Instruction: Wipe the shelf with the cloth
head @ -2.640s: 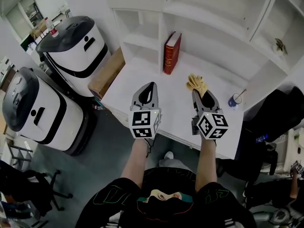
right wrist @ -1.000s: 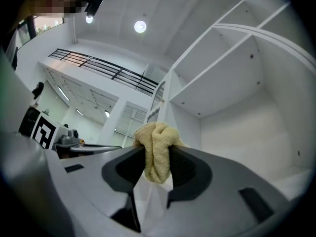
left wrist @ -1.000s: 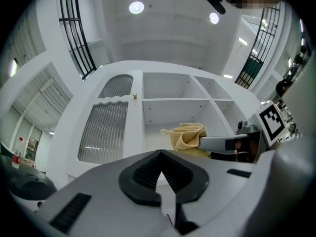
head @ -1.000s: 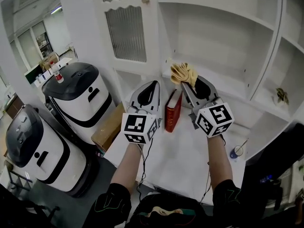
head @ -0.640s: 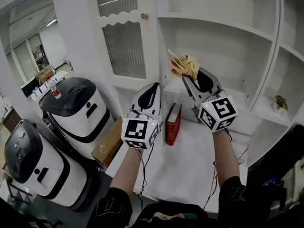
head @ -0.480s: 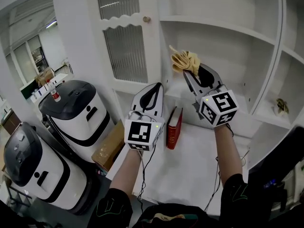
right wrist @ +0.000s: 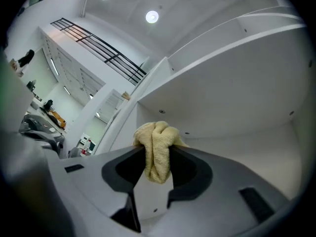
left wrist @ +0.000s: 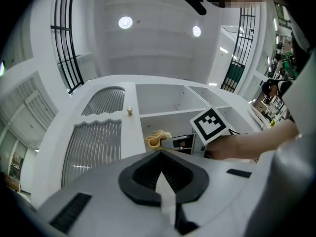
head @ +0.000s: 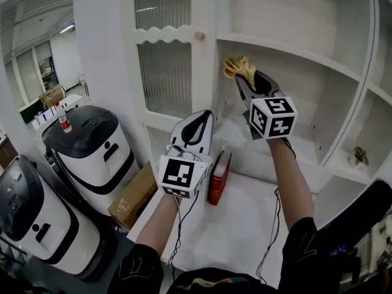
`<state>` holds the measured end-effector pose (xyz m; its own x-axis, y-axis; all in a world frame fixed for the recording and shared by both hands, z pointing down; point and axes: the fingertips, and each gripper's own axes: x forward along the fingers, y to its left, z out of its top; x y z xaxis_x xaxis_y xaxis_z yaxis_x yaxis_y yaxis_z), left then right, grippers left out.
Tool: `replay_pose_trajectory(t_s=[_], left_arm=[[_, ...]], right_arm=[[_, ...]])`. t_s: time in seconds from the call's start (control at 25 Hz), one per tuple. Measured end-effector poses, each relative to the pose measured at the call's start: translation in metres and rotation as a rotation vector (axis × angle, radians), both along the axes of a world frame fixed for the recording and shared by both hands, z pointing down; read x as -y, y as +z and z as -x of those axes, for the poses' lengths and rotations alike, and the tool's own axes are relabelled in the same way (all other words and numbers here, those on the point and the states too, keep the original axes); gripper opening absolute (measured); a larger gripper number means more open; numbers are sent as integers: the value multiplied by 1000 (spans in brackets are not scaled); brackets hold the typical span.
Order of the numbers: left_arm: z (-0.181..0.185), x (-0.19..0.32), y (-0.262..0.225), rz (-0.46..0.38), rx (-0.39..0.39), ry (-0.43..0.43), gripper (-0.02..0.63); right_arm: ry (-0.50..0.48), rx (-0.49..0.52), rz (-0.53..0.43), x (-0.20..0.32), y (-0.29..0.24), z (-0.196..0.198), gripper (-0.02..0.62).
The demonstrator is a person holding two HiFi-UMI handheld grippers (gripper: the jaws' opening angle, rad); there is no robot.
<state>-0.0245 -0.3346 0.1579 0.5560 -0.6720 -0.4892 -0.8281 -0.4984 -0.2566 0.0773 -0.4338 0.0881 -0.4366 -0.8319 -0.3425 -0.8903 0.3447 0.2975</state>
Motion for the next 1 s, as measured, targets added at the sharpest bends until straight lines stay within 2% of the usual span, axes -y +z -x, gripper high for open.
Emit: replay_pose_trajectory(t_s=[0.32, 0.52, 0.68, 1.0], left_arm=[[-3, 11, -5, 2, -1, 21, -2], [-7, 10, -4, -7, 36, 0, -2], [-5, 7, -4, -9, 45, -1, -2], [2, 6, -1, -6, 41, -5, -2]], right_arm=[[61, 27, -9, 39, -33, -3, 135], [73, 45, 4, 57, -40, 6, 135], [64, 15, -6, 59, -44, 18, 135], [-15, -9, -49, 34, -50, 36, 133]])
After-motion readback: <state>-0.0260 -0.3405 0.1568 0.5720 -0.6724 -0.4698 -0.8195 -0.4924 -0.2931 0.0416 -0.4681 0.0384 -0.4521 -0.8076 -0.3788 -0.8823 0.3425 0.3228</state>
